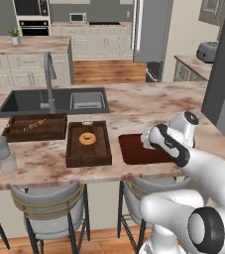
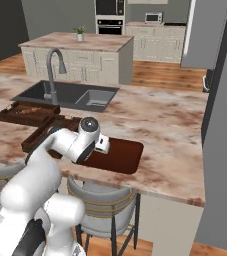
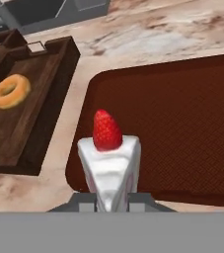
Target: Take the cake and donut from the fridge and place them on the empty tray on the dining counter.
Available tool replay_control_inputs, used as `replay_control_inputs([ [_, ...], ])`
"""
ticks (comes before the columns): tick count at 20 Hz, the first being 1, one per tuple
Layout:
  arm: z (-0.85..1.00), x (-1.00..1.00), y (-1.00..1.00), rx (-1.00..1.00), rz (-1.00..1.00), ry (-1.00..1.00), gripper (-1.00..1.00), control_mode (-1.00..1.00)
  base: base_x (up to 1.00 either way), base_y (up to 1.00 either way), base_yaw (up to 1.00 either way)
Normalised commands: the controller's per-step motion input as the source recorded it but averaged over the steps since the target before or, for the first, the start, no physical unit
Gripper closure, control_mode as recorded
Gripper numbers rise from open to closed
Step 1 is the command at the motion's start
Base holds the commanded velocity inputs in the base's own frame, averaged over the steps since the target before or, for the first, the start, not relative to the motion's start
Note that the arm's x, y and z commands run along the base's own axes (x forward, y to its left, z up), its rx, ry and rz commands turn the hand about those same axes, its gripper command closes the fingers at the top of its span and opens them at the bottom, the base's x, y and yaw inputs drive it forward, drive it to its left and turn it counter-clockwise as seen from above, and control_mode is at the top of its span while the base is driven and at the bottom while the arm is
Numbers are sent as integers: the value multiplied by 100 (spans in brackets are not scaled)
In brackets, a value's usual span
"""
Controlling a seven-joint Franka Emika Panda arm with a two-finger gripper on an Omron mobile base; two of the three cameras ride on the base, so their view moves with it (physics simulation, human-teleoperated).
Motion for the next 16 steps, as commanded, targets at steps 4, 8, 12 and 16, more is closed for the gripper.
replay_control_inputs([
  [4,-42,56,0,0,0,5,100,-100,0,0,0],
  [8,-39,52,0,0,0,0,100,-100,0,0,0],
  [12,-33,35,0,0,0,0,100,-100,0,0,0],
  [16,-28,34,0,0,0,0,100,-100,0,0,0],
])
